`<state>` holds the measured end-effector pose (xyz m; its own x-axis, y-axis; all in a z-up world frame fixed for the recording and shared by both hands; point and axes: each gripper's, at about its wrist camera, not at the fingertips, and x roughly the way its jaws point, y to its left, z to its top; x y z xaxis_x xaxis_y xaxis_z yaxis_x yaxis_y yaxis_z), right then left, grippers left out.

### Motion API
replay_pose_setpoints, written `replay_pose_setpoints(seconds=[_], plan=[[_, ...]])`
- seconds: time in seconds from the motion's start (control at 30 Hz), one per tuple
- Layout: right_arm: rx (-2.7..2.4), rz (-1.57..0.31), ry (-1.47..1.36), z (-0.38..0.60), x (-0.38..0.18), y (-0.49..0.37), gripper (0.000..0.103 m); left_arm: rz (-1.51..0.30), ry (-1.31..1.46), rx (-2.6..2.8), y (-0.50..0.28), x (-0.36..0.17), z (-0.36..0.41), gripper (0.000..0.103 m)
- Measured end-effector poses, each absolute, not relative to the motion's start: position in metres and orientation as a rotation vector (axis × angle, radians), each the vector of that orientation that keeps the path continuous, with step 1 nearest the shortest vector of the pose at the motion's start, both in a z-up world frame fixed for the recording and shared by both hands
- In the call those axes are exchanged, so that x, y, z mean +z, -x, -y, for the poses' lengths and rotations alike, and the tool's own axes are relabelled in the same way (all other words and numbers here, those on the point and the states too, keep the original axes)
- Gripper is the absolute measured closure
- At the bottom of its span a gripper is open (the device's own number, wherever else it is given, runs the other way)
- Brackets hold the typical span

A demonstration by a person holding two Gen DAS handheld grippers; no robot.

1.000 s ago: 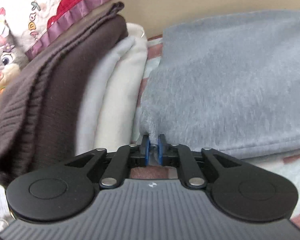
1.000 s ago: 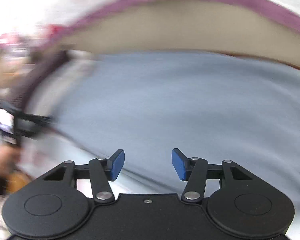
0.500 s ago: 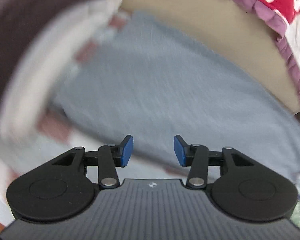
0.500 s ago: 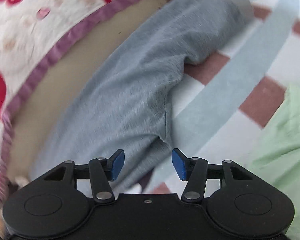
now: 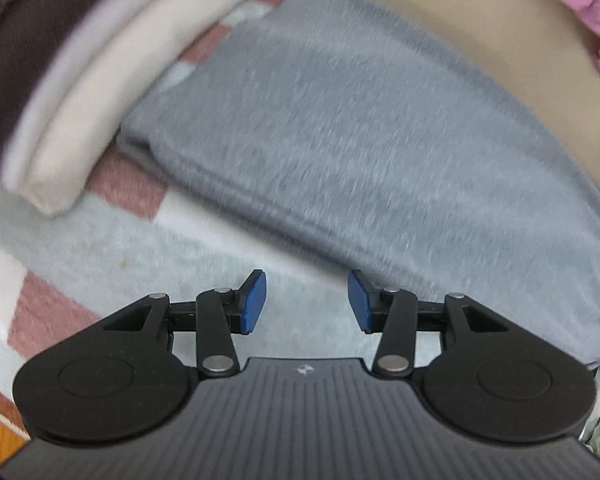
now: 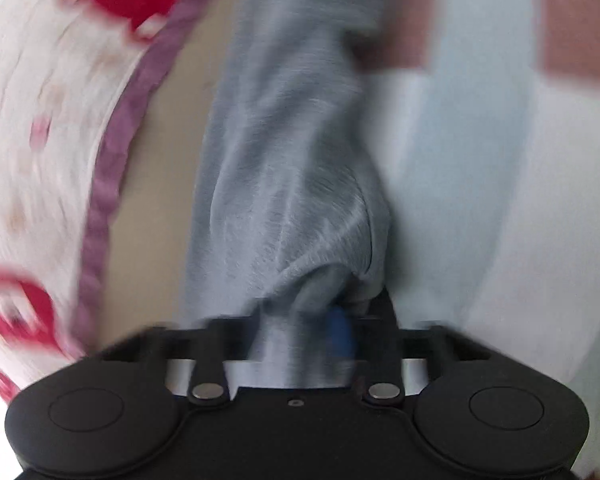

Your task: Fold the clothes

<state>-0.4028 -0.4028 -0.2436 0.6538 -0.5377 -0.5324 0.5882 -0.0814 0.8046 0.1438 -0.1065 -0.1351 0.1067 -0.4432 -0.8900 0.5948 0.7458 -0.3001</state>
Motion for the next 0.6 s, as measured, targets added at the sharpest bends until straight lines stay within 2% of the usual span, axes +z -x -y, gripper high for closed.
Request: replay_pose_setpoints(seconds=[0.17,0.23,0.37,0.47,0.5,0.53,0.6], plan=[[-0.915,-0.292,-0.788,0.38,-0.188,0.371,0.096,-1.164,-0.233,-0.832,-0.134,-0.129,0.121,0.058],[-0.87,-0.39,-0.679,0.366,-0.186,0.367,0.099,-1.11,-0.305,-0.849,-0.124,-0.126,0.128,0.055],[-0.93,-0.476,-0.708,0.356,-0.205,0.382,0.099,-1.057,-0.367,-0.863,-0.112,-0.127,0.133,0.052],[-0.996,-0.452,-0.792,0.363,-0.21,0.402,0.092,-0.998,-0.421,-0.863,-0.107,-0.127,0.138,0.051],[-1.003,-0.419,-0.819,0.364,-0.209,0.41,0.084,-0.977,-0.43,-0.869,-0.105,-0.127,0.14,0.049],[-0.995,-0.384,-0.846,0.364,-0.208,0.416,0.06,-0.955,-0.439,-0.875,-0.103,-0.127,0.142,0.047],[-0.986,-0.301,-0.913,0.369,-0.21,0.426,0.031,-0.937,-0.447,-0.887,-0.101,-0.128,0.144,0.043]])
